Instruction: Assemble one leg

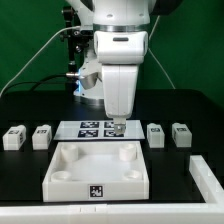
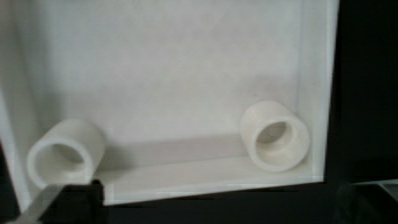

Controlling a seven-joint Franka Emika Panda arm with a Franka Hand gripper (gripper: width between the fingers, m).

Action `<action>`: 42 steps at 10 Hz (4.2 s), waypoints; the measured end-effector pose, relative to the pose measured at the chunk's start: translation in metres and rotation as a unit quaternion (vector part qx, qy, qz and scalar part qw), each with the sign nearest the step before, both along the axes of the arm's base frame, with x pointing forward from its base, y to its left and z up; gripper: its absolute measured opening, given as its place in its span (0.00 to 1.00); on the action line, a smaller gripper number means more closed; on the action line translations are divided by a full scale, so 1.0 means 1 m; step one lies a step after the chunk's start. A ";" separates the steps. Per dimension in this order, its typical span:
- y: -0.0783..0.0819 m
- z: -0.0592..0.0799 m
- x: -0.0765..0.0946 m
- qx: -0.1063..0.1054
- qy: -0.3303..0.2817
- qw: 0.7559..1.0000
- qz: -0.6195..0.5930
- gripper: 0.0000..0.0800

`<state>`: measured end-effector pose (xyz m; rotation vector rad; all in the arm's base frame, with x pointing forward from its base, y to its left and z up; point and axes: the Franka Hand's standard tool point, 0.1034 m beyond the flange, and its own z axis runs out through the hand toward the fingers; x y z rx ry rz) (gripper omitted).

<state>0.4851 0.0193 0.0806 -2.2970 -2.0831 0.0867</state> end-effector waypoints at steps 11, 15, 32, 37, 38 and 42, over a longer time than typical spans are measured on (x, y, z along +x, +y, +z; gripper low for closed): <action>-0.025 -0.072 -0.039 0.018 -0.009 1.000 0.002 0.66; -0.025 -0.072 -0.038 0.018 -0.011 1.000 0.001 0.14; 0.054 -0.068 0.011 0.038 -0.003 0.999 0.026 0.08; 0.059 -0.067 0.011 0.037 0.002 0.999 0.022 0.17; 0.058 -0.067 0.011 0.037 0.002 0.999 0.022 0.34; 0.058 -0.067 0.011 0.037 0.002 0.999 0.021 0.74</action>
Offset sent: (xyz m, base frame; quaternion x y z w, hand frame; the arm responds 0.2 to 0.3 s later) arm -0.0014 -0.0071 -0.0365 -0.0384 0.0311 -0.0547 0.9973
